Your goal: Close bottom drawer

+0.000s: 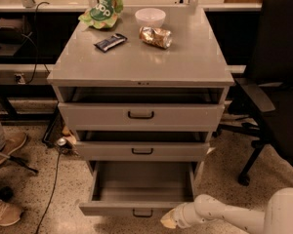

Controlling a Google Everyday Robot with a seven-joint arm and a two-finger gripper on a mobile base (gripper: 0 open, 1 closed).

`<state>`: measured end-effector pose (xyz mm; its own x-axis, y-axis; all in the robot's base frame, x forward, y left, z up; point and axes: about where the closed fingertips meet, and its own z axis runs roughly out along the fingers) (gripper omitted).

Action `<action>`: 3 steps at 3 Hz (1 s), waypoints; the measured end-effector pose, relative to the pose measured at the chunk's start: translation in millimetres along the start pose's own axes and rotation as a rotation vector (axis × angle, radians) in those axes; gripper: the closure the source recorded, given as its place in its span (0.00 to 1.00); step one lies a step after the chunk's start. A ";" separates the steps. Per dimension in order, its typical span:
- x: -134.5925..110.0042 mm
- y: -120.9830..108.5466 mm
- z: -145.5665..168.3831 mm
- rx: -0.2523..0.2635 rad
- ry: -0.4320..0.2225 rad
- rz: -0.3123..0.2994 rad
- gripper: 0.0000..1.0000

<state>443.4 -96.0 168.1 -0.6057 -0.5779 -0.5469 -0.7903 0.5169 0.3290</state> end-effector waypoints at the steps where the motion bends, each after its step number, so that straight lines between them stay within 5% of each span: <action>1: -1.1 -15.1 1.6 0.045 -0.021 -0.046 1.00; 3: -18.7 -60.8 10.7 0.169 -0.080 -0.175 1.00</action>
Offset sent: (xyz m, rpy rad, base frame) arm 0.0862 -0.0281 -0.0237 -0.0813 -0.3614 0.0222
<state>503.8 -109.8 150.0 -0.4461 -0.6195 -0.6459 -0.8517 0.5155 0.0938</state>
